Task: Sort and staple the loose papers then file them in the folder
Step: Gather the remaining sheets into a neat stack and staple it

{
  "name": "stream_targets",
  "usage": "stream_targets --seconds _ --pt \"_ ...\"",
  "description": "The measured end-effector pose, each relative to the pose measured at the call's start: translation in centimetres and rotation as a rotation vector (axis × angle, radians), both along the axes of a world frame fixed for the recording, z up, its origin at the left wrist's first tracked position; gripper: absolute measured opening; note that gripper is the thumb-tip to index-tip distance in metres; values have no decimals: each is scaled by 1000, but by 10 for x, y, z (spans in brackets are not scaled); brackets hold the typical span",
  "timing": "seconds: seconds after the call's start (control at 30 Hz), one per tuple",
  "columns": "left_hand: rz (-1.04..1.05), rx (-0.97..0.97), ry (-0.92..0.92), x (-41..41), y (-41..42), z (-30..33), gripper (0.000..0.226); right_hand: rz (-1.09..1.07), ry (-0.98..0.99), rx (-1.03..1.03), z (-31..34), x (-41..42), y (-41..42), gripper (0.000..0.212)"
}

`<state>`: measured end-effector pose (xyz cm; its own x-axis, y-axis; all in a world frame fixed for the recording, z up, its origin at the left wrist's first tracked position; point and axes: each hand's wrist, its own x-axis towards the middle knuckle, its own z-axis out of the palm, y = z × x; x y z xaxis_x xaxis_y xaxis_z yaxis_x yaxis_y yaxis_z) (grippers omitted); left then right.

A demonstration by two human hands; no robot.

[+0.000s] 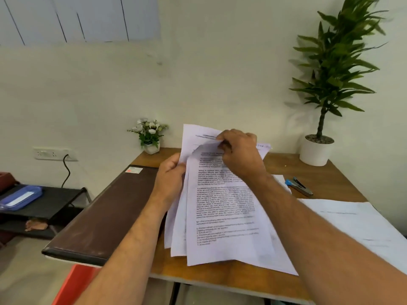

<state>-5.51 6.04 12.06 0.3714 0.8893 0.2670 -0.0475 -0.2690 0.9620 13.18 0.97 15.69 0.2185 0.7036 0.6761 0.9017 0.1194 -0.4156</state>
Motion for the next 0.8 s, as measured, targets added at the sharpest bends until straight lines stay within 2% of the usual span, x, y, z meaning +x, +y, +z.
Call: stream_targets --seconds 0.3,0.37,0.43,0.57,0.7,0.8 --pt "-115 97 -83 5 -19 57 36 21 69 104 51 -13 3 27" --pt "-127 122 -37 9 -22 64 25 -3 48 127 57 -16 4 28" --pt "-19 232 77 13 -19 71 9 -27 39 135 61 -19 5 29" --pt "172 355 160 12 -19 86 15 18 56 183 71 -24 0 23" --pt "230 459 111 6 -26 100 15 64 69 303 87 -27 -8 22" --pt "204 438 13 3 -30 110 18 92 59 323 104 -29 -13 41"
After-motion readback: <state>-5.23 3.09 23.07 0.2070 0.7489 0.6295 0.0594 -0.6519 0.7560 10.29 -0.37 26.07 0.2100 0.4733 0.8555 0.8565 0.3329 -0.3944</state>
